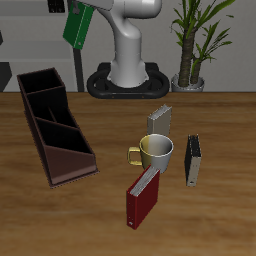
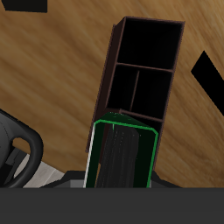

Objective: Place the green book into the right desk caddy's right compartment

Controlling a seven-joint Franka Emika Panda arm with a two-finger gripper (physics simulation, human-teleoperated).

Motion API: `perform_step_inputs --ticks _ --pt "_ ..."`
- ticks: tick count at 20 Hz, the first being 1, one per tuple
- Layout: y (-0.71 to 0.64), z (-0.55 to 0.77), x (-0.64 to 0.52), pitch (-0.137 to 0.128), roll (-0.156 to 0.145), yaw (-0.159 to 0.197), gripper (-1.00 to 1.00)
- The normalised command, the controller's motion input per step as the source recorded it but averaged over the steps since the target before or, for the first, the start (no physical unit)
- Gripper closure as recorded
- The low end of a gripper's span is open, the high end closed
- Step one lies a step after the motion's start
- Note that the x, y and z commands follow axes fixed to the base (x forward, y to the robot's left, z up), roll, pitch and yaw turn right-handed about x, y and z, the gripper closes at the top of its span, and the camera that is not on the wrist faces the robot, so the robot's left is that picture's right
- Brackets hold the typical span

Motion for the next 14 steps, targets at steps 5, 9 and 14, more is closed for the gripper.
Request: perform_step_inputs --ticks 5,9,14 --pt "-0.13 -0.04 -0.13 -0.002 -0.012 -0.055 1.0" --pt "-0.12 -0.01 -0.23 -0.024 0.053 -0.056 1.0" --pt "-0.35 0.15 -0.22 -0.01 -0.022 -0.131 1.0"
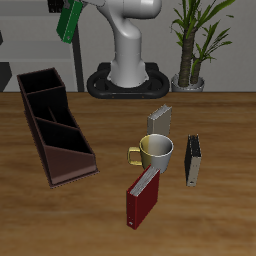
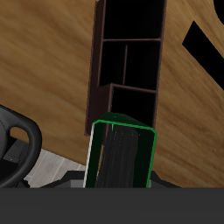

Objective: Place the green book into the right desk caddy's right compartment

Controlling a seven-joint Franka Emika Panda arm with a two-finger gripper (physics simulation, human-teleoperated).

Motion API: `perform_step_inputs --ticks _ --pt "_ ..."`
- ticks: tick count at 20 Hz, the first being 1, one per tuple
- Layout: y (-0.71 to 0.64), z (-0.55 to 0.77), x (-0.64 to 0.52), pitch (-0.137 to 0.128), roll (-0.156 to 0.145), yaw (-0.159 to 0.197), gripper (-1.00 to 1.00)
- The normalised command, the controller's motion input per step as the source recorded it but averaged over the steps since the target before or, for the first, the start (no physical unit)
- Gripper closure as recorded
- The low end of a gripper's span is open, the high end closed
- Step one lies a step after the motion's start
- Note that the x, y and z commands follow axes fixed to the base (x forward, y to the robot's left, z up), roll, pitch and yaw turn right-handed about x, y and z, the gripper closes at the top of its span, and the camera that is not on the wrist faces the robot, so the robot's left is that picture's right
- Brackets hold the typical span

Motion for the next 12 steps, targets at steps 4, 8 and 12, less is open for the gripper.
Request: perform_step_inputs --ticks 4,8,12 --pt "-0.47 0.12 -0.09 0.029 -0.065 -0.137 1.0" --pt "-0.19 0.05 0.02 0.006 -0.014 -0.04 1.0" --pt "-0.2 0.06 0.08 0.001 0.019 0.004 1.0"
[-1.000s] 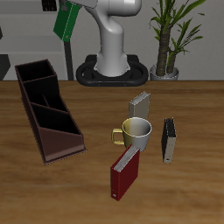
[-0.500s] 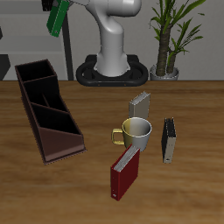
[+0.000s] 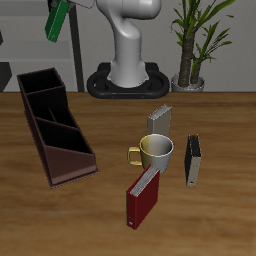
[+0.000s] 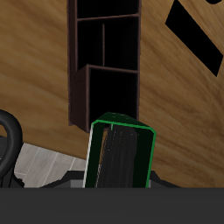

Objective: Place the green book into the right desk caddy's right compartment

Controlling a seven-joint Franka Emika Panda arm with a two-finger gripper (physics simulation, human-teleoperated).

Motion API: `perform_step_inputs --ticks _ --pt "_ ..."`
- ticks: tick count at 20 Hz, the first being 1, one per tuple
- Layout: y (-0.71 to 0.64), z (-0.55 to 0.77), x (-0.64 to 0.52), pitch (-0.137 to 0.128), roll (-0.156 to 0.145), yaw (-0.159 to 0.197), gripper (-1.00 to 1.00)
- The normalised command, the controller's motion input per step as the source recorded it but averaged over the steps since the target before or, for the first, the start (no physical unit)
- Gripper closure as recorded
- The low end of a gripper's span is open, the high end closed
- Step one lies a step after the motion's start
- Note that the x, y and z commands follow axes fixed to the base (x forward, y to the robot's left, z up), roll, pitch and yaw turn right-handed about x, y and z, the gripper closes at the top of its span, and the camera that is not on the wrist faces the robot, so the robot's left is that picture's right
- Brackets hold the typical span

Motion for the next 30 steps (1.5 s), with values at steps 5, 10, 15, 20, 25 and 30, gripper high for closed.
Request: perform_step_inputs --ticks 5,10,15,20,25,30 --pt "0.01 0.07 0.17 -0.041 0.065 0.058 1.0" --pt "0.03 0.05 0.11 -0.031 0.022 0.029 1.0" --pt "0.0 0.02 0.23 -0.048 0.026 0.094 1.0" --pt "-0.07 0.07 0.1 -0.036 -0.016 0.047 1.0" --pt "-0.04 0.03 0.08 -0.026 -0.01 0.035 1.0" --pt "0.03 0.02 0.16 -0.005 0.018 0.019 1.0"
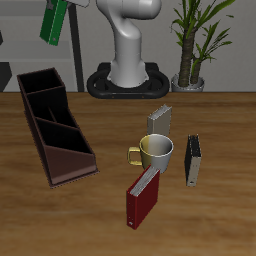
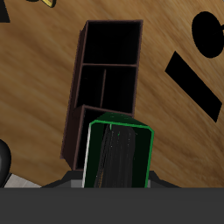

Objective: Place the green book into the right desk caddy's right compartment

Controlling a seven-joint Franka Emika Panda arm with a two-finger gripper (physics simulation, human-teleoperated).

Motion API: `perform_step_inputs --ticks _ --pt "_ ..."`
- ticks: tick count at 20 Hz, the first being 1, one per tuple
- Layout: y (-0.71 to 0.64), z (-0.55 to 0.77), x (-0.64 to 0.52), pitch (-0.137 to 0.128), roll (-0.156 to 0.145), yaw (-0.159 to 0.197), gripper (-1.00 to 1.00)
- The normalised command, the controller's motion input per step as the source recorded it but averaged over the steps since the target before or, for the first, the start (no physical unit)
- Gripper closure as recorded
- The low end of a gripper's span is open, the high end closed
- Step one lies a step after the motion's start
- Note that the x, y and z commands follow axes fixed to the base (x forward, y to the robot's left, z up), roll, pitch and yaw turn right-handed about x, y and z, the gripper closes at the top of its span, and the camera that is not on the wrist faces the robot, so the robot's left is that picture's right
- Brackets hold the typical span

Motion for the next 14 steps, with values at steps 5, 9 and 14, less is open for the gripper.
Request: perform_step_inputs --ticks 5,9,14 --pt "0.04 -0.1 0.15 0.011 0.019 0.009 1.0" --pt "0.02 -0.17 0.06 0.028 -0.001 -0.027 1.0" --pt "-0.02 -0.11 0.04 0.015 -0.003 -0.009 1.0"
